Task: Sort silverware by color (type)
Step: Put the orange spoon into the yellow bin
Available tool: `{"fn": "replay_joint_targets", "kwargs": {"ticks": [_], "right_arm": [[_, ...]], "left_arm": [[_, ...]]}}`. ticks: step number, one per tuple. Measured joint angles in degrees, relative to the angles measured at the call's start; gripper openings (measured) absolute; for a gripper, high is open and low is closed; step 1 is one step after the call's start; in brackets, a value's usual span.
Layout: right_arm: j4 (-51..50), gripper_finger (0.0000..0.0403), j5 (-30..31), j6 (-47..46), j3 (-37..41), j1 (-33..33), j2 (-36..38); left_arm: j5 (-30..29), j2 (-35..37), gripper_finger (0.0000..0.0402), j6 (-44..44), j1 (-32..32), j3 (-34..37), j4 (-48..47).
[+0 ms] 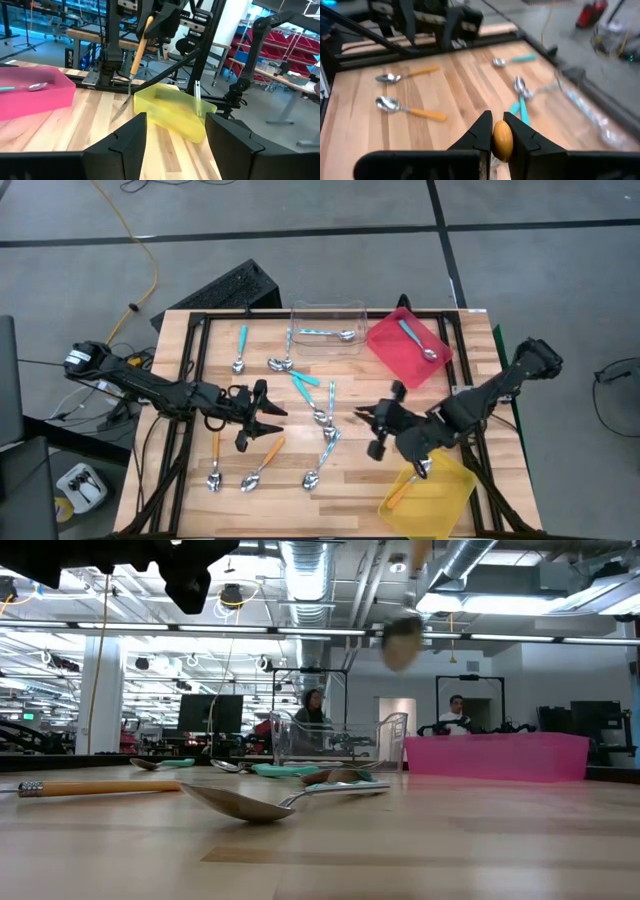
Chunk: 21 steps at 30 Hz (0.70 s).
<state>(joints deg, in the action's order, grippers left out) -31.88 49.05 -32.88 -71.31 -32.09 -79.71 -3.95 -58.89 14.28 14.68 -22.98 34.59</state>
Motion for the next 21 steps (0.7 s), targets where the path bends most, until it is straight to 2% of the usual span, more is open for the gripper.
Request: {"fn": "replay_joint_targets", "kwargs": {"ticks": [2,10,14,21], "right_arm": [[-5.0,0.0054,-0.9,-6.7,0.0,-1.6,0.9],[-25.1,0.0054,-13.0,-34.1,-2.4,-8.2,3.4],[-30.4,0.0054,-16.7,-41.4,-5.6,-11.8,3.4],[-31.2,0.0054,-17.9,-49.7,-8.0,-18.7,3.3]], "left_arm": [[-0.9,0.0,0.0185,0.0,0.0,0.0,-0.7],[-3.4,0.0,0.0185,0.5,0.0,0.0,-1.9],[-4.5,0.0,0.0185,0.6,0.0,0.0,-1.6],[-6.5,0.0,0.0185,0.6,0.0,0.0,-1.6]]}}
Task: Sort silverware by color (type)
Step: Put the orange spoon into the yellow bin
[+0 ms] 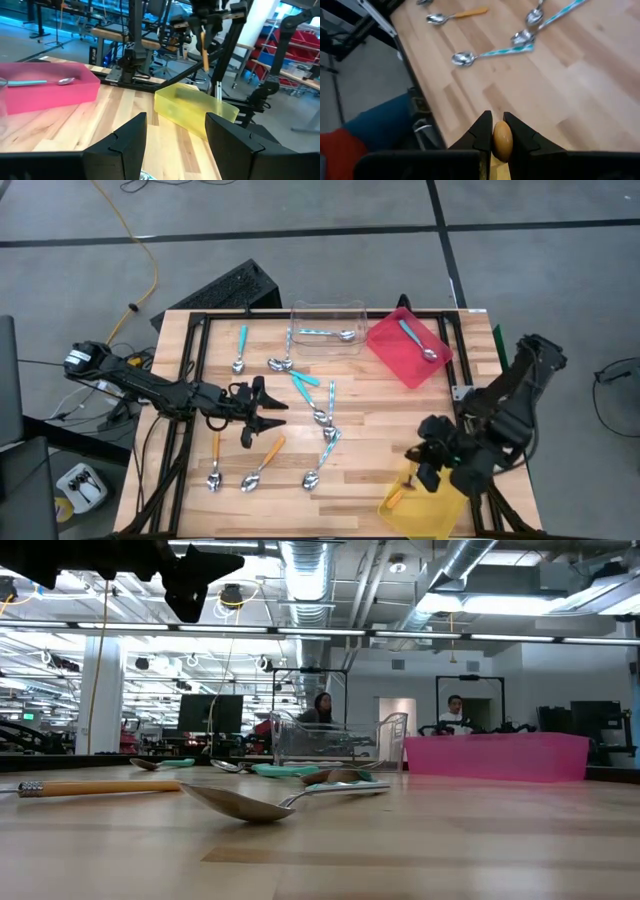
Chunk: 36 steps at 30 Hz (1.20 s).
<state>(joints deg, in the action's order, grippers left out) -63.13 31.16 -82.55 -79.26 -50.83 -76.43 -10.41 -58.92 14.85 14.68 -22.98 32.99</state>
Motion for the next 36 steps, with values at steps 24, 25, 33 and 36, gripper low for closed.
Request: {"fn": "replay_joint_targets", "kwargs": {"ticks": [24,25,33,36], "right_arm": [[-27.1,0.0054,-1.9,6.4,-24.9,-6.9,-36.0],[-26.9,0.0054,-3.0,7.9,-25.3,-6.5,-37.2],[-27.1,0.0054,-8.7,15.2,-25.4,-5.2,-43.4],[-27.1,0.0054,-9.0,15.6,-25.3,-5.4,-44.0]], "left_arm": [[-7.0,0.0,0.0185,-0.6,0.0,0.0,-0.1],[-7.0,0.0,0.0185,-0.6,0.0,0.0,-0.1],[-7.9,0.0,0.0185,-0.7,0.0,0.0,-0.1],[-8.0,0.0,0.0185,-0.7,0.0,0.0,0.0]]}}
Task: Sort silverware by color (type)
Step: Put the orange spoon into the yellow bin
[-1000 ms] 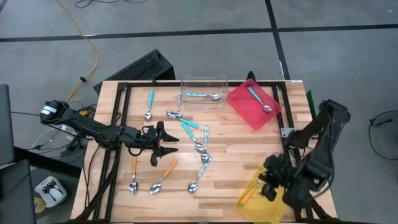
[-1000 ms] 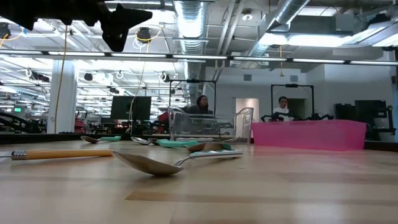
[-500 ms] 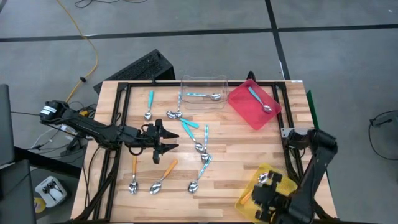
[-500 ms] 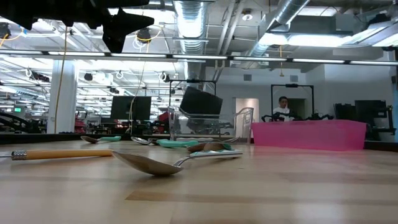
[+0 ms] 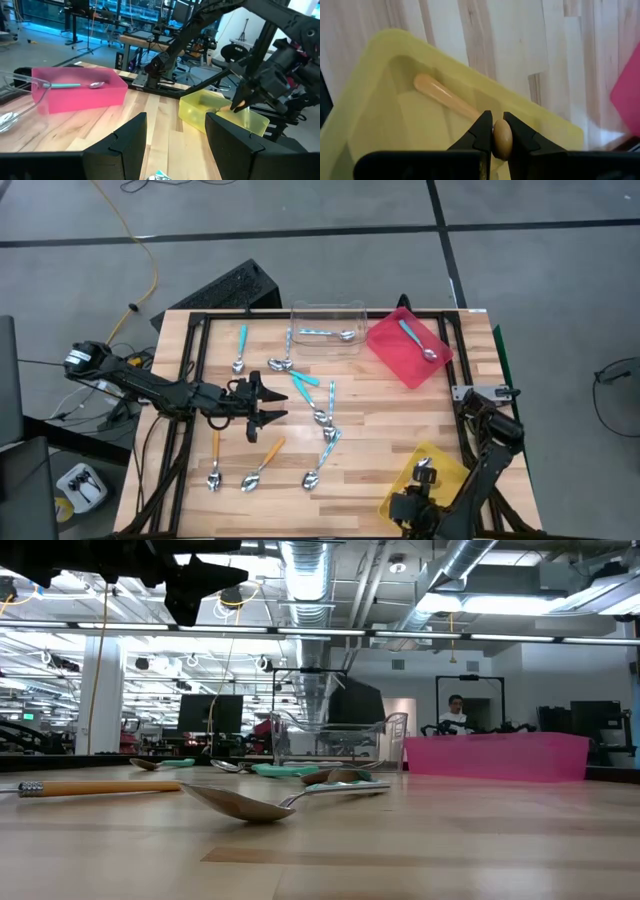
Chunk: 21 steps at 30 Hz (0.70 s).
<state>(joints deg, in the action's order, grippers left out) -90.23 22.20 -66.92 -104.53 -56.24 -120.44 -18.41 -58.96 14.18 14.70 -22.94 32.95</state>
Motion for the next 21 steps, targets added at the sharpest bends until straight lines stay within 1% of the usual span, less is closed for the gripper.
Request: {"fn": "replay_joint_targets", "kwargs": {"ticks": [7,12,21], "right_arm": [[0.1,0.0054,0.1,-0.4,0.1,-1.6,0.1],[0.2,0.0054,0.0,-2.0,2.5,-2.3,0.1],[0.8,0.0065,0.0,-1.8,3.8,-1.8,0.1]], "left_arm": [[-0.3,0.0,0.0185,-0.1,0.0,0.0,-0.1],[-0.3,0.0,0.0185,-0.1,0.0,0.0,-0.1],[-0.3,0.0,0.0185,-0.1,0.0,0.0,-0.1]]}}
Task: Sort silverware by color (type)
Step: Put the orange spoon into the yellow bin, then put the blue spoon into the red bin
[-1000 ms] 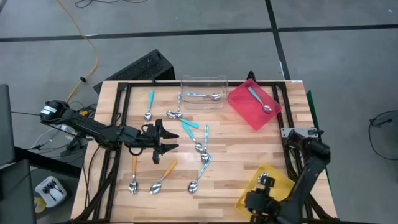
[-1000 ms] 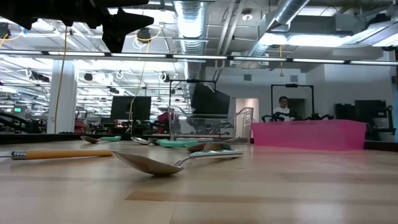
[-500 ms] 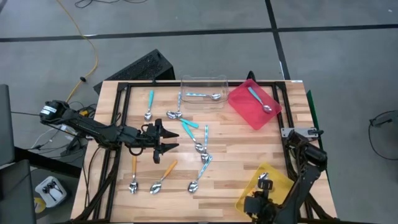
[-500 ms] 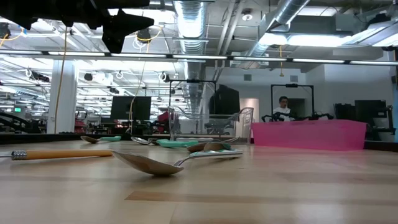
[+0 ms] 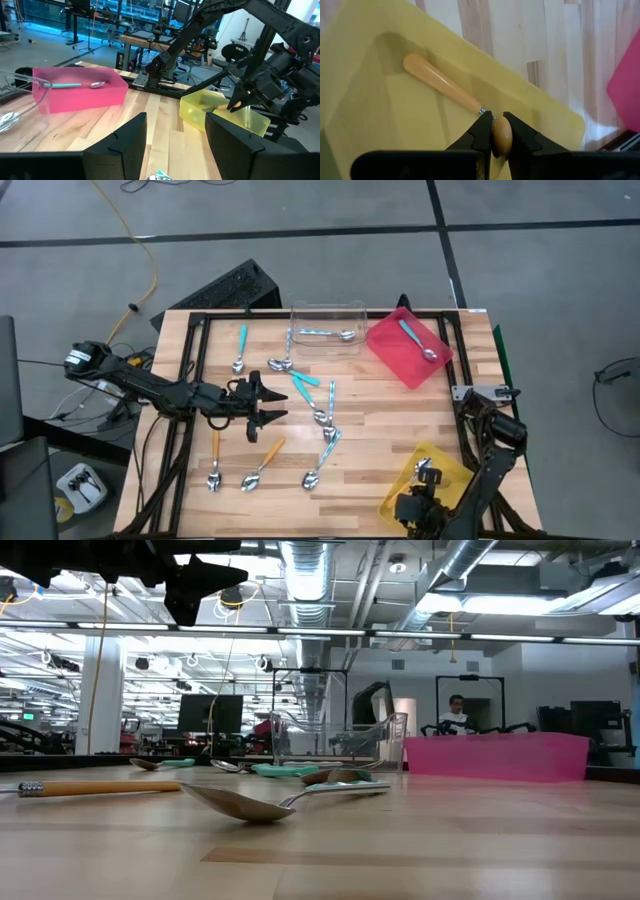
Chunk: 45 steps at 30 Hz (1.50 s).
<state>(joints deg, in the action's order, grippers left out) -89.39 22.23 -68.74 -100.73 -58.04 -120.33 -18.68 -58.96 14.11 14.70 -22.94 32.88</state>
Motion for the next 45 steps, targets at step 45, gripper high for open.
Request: {"fn": "replay_joint_targets", "kwargs": {"ticks": [45], "right_arm": [[-0.5,0.0198,7.9,1.2,0.0,1.8,8.0]], "left_arm": [[6.5,0.9,0.0185,7.8,-0.9,0.0,-1.7]]}}
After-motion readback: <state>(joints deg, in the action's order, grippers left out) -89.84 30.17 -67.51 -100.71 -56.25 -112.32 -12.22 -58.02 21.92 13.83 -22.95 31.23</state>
